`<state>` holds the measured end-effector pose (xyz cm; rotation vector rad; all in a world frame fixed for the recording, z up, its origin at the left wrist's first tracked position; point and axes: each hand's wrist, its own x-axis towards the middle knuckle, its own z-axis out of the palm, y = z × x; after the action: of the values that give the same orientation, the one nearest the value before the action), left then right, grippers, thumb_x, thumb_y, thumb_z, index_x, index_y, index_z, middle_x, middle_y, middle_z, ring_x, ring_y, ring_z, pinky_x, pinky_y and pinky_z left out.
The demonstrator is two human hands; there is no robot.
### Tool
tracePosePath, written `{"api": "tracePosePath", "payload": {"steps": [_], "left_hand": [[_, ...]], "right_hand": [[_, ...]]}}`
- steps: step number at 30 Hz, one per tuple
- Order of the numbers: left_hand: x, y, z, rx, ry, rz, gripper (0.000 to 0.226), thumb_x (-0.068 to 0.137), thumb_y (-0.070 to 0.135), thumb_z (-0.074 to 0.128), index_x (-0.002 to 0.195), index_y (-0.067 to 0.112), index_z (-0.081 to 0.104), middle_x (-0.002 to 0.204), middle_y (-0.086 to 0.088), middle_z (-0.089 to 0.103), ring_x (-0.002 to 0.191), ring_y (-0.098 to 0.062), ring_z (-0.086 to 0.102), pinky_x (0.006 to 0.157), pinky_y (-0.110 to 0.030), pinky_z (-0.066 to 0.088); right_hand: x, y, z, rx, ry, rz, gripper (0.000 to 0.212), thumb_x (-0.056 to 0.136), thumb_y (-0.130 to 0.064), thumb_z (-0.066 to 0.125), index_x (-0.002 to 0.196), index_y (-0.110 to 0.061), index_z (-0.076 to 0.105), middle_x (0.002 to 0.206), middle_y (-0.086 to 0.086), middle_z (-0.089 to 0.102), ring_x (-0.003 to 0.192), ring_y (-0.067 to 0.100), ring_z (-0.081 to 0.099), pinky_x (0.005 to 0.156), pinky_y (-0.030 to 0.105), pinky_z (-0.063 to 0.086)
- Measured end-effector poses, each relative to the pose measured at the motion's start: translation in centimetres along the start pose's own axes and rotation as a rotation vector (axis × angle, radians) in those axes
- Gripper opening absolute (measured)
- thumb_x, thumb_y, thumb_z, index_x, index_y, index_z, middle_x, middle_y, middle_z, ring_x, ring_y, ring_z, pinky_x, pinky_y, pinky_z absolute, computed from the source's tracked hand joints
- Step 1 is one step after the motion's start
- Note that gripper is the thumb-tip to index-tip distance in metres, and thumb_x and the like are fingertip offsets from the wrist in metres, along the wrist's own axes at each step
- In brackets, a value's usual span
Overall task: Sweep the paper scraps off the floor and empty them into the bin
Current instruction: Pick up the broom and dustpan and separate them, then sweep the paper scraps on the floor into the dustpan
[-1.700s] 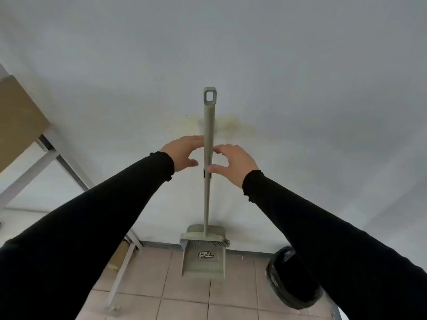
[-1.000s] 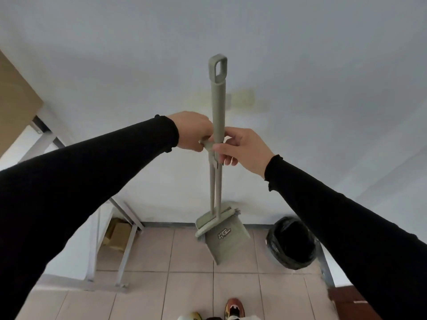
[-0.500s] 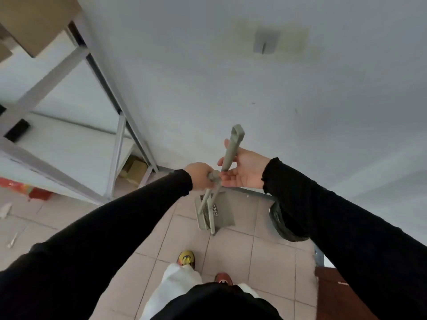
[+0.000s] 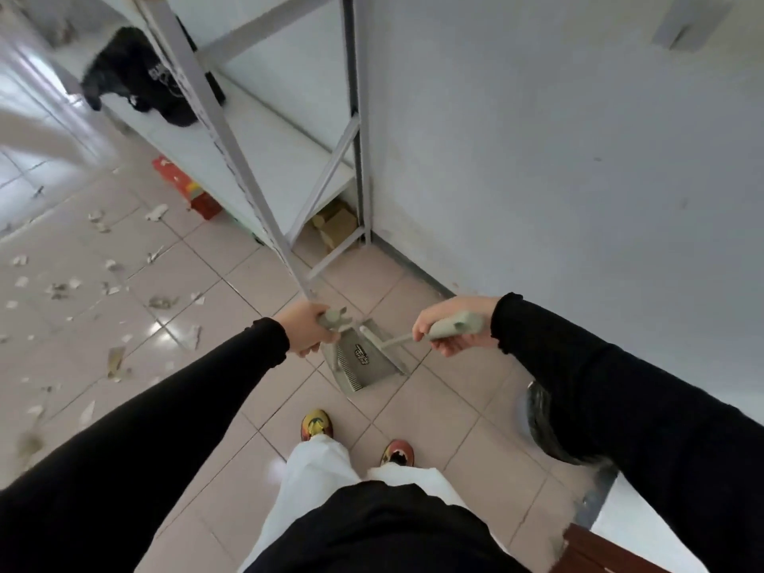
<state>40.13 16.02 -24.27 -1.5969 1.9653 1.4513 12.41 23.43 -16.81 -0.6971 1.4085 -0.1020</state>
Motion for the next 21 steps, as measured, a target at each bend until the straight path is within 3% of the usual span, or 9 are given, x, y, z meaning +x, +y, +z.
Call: {"api": "tracePosePath", "payload": {"steps": [4,7,9,11,13,16,19,21], "left_hand": [[-3.8,-5.5,-1.0,-0.415,0.141,-0.180,0.018,0.089,0.005,0.063,0.107,0.003,0.061,0.067,-0.012,0.053,0.052,-0.019,0.042,0.047,-0.026,0.036],[-7.9,-10.6,-2.5,-0.576,0.202,-0.266,0.018,0.089,0.009,0.066,0.104,0.004,0.060,0.072,-0.013,0.057,0.054,-0.019,0.047,0.049,-0.027,0.043],[-10.2,-14.1,-3.1,-0.673,0.209,-0.322,0.028,0.088,0.012,0.067,0.111,0.003,0.056,0.078,-0.015,0.061,0.054,-0.020,0.050,0.048,-0.028,0.045],[-12.3,-17.8,-3.3,-0.773,0.251,-0.379,0.035,0.088,0.014,0.067,0.119,0.006,0.052,0.079,-0.015,0.063,0.052,-0.019,0.050,0.046,-0.027,0.043],[-14.1,-21.3,-3.1,-0.868,0.317,-0.425,0.045,0.089,0.015,0.067,0.129,0.013,0.048,0.077,-0.014,0.062,0.051,-0.017,0.049,0.044,-0.026,0.042],[-16.4,-26.0,-2.9,-0.946,0.385,-0.469,0.052,0.088,0.017,0.066,0.135,0.014,0.043,0.074,-0.012,0.062,0.048,-0.015,0.047,0.041,-0.024,0.039],[-18.2,-29.5,-3.3,-0.978,0.440,-0.470,0.037,0.088,0.016,0.065,0.122,0.017,0.050,0.069,-0.010,0.059,0.045,-0.015,0.044,0.040,-0.023,0.035],[-18.9,-31.5,-4.0,-0.992,0.483,-0.467,0.028,0.089,0.014,0.062,0.115,0.018,0.052,0.067,-0.009,0.057,0.045,-0.015,0.042,0.040,-0.022,0.033]], "right_hand": [[2.1,-0.8,5.4,-0.324,-0.089,0.038,0.027,0.093,-0.008,0.055,0.118,-0.002,0.065,0.081,0.007,0.059,0.056,0.011,0.055,0.055,0.022,0.053],[4.9,0.0,8.3,-0.158,-0.093,0.066,0.045,0.093,0.002,0.053,0.133,-0.019,0.050,0.103,0.016,0.061,0.068,0.017,0.064,0.056,0.026,0.059],[7.1,0.2,10.3,0.115,-0.084,0.137,0.035,0.093,0.003,0.054,0.121,-0.017,0.047,0.094,0.020,0.066,0.062,0.018,0.068,0.050,0.024,0.058],[9.0,-0.4,13.0,0.348,-0.107,0.256,0.005,0.098,-0.003,0.051,0.093,-0.005,0.051,0.063,0.008,0.061,0.042,0.008,0.057,0.038,0.015,0.049],[10.9,-1.6,15.9,0.405,-0.133,0.276,0.019,0.101,-0.008,0.049,0.082,-0.006,0.050,0.056,0.001,0.051,0.033,0.002,0.044,0.032,0.011,0.039],[13.2,-3.9,20.6,0.122,-0.091,0.166,0.005,0.101,-0.008,0.049,0.098,-0.008,0.053,0.070,0.002,0.047,0.038,0.003,0.040,0.033,0.012,0.036],[15.2,-5.4,24.4,-0.207,0.004,0.038,0.034,0.099,-0.007,0.047,0.132,-0.015,0.049,0.079,0.006,0.047,0.048,0.011,0.041,0.036,0.019,0.038],[16.6,-6.2,26.4,-0.249,0.022,0.012,0.052,0.097,-0.004,0.045,0.147,-0.018,0.038,0.085,0.008,0.050,0.050,0.013,0.043,0.038,0.021,0.040]]}}
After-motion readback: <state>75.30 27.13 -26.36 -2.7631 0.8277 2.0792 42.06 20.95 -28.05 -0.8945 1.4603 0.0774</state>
